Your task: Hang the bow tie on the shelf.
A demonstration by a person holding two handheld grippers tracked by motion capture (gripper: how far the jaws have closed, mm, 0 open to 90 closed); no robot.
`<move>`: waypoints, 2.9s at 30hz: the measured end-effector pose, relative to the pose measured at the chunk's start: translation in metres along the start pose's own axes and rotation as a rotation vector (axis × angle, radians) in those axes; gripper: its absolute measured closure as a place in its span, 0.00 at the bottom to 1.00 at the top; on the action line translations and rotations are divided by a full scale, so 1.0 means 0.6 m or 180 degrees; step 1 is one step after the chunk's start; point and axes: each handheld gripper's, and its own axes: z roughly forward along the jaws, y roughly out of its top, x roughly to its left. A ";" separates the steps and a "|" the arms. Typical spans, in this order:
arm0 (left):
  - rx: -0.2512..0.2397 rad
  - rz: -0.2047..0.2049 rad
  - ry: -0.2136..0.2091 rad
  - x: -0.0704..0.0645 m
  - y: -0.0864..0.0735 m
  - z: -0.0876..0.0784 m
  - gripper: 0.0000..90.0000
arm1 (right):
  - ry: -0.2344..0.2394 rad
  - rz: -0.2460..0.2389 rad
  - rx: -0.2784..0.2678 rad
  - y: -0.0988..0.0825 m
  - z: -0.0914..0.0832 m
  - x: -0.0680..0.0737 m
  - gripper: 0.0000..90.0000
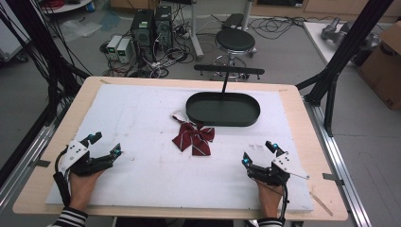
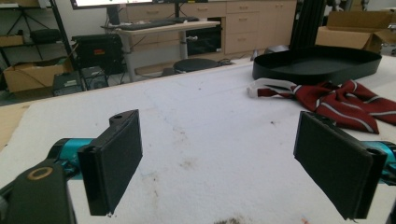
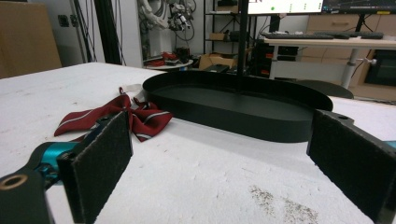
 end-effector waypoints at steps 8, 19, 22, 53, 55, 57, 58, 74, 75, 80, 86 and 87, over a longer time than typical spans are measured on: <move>0.0109 0.0078 -0.0135 0.000 0.046 0.024 0.18 | 0.0002 -0.0034 0.0000 0.000 0.000 0.002 0.07; 0.0412 0.0272 -0.0379 -0.018 0.129 0.100 0.18 | 0.0004 -0.0042 -0.0014 0.000 -0.001 0.002 0.06; 0.0468 0.0287 -0.0445 -0.022 0.147 0.122 0.18 | 0.0004 -0.0069 -0.0016 0.000 -0.001 0.003 0.06; 0.1360 0.0435 -0.0777 -0.046 0.205 0.355 0.19 | 0.0007 -0.0025 0.0001 0.000 0.000 0.000 0.07; 0.1436 0.0474 -0.0829 -0.052 0.201 0.368 0.19 | 0.0004 -0.0016 0.0008 0.000 0.000 0.000 0.07; 0.1511 0.0529 -0.0869 -0.058 0.198 0.380 0.19 | -0.0003 -0.0011 0.0019 0.000 0.001 0.001 0.07; 0.1555 0.0532 -0.0892 -0.062 0.196 0.386 0.19 | 0.0001 -0.0041 0.0021 0.000 0.001 0.001 0.07; 0.2108 0.0812 -0.0966 -0.070 0.151 0.456 0.26 | 0.0003 0.0013 0.0047 0.001 0.002 -0.001 0.06; 0.2154 0.0830 -0.0957 -0.069 0.148 0.458 0.26 | -0.0001 0.0007 0.0045 0.001 0.002 -0.001 0.07; 0.2339 0.0864 -0.1003 -0.072 0.133 0.472 0.30 | -0.0006 -0.0023 0.0045 0.001 0.002 0.001 0.07; 0.2560 0.0996 -0.1075 -0.091 0.135 0.495 0.32 | -0.0004 0.0005 0.0037 0.001 0.002 0.000 0.07; 0.2620 0.1040 -0.1061 -0.093 0.134 0.498 0.33 | -0.0006 0.0004 0.0037 0.001 0.002 0.000 0.07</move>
